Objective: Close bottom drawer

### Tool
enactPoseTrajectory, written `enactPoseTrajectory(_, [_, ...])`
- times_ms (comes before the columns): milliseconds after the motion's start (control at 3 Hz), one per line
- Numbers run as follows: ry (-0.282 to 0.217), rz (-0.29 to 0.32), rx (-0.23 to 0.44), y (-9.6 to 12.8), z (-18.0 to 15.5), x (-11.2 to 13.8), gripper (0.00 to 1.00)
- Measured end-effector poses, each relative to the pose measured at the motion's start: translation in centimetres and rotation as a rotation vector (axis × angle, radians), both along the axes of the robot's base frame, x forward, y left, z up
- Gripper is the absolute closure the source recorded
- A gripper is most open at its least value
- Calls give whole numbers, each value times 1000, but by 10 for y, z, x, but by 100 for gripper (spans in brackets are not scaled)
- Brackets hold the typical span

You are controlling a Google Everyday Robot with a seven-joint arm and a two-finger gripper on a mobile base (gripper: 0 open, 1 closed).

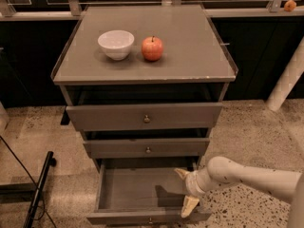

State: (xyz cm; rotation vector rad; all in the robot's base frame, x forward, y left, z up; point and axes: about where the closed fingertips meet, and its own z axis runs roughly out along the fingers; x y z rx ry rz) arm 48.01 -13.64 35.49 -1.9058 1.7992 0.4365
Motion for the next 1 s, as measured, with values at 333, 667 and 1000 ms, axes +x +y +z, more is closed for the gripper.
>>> enactPoseTrajectory(333, [45, 75, -9, 5, -43, -16, 0])
enactPoseTrajectory(667, [41, 80, -8, 7, -52, -14, 0])
enactPoseTrajectory(1000, [25, 98, -30, 5, -81, -4, 0])
